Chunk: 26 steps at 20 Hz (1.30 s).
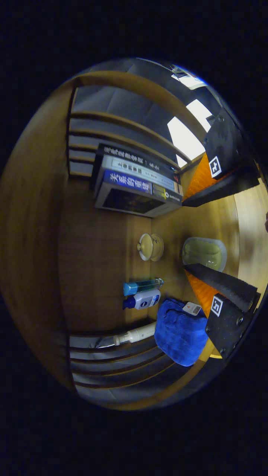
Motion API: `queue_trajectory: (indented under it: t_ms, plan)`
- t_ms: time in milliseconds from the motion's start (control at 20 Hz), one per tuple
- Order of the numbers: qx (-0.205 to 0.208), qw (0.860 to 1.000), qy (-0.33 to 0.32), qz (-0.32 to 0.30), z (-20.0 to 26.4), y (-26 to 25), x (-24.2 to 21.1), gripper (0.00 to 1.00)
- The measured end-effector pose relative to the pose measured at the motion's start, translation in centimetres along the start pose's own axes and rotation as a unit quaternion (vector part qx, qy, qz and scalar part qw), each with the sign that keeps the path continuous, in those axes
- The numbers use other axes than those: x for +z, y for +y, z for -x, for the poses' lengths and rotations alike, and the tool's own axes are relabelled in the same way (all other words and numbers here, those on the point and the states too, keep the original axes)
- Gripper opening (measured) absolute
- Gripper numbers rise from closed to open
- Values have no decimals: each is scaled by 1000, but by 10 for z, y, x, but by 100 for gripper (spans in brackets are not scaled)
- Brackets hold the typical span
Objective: Pull open the drawer, take out the items inside it, and place them on the countertop above the cabinet.
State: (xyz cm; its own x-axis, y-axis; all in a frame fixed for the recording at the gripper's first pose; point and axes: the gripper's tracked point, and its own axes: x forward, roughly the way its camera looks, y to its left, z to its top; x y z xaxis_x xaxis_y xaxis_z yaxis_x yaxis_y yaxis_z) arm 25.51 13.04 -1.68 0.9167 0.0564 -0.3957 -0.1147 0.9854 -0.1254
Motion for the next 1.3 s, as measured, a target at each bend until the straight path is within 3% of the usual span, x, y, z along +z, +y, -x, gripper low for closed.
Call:
queue_trajectory:
  t_ms: [400,800,1300]
  plan:
    - [-13,995,-81,-53,102,-54,-20,99]
    - [-39,988,-145,-46,187,-99,-84,99]
    - [-22,988,-154,-20,225,-100,-171,99]
